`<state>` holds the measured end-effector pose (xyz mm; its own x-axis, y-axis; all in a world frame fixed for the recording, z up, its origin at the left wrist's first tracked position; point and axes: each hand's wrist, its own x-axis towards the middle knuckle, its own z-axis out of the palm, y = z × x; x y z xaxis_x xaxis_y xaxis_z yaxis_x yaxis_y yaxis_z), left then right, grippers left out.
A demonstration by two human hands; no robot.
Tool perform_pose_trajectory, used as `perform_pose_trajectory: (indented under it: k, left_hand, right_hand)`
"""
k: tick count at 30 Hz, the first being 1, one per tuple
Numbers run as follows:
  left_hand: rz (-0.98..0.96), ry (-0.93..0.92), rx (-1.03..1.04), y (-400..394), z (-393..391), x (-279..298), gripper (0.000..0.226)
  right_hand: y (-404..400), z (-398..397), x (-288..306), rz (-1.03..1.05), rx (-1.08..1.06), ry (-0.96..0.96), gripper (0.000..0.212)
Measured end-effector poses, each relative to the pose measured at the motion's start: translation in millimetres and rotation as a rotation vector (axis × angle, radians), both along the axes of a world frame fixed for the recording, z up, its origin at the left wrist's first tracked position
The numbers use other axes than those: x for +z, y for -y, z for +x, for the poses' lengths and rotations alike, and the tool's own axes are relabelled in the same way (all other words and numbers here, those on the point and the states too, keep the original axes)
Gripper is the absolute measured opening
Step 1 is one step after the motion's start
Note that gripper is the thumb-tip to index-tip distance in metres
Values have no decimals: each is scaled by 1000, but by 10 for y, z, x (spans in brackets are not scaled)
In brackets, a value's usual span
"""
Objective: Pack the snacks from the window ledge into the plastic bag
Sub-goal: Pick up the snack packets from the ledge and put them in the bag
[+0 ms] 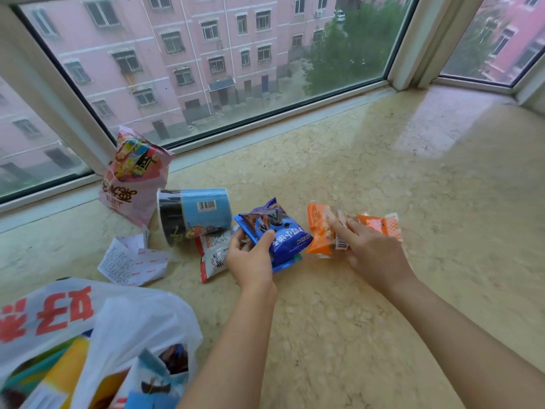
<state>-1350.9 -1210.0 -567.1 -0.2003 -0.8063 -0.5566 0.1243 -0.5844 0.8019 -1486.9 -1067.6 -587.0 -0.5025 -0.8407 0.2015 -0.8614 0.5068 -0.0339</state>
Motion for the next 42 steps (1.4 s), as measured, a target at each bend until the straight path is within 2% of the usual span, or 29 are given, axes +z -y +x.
perform_pose_trajectory:
  k: [4,9,13,20,24,27,35,42]
  left_hand:
    - [2,-35,-26,-77,113,144,56]
    - [2,-91,-26,-196,331,505,57]
    - [-12,-112,-18,-248,580,916,54]
    - [-41,-138,-96,-384,1364,1841,57]
    - [11,-122,-121,-515,2022,2235,49]
    - [24,-97,-122,-536,2529,2421,52]
    - [73,49,-30,-402,3583,2593,50]
    - [64,225,-136,-20,4037,2340,62]
  right_hand:
    - [-106,126,117,-123,16,-57,51]
    - [-216,404,419,-224,-93,91,44]
    - [-266,760,814,-346,-302,455,34]
    - [-424,1558,1617,-705,-470,1031,35]
    - [-514,1999,2070,-803,-528,1287,37]
    - [-539,2308,2366,-814,-537,1431,42]
    - [-377,3062,2909,-690,-436,1470,47]
    - [-66,3583,3018,-637,-445,1539,49]
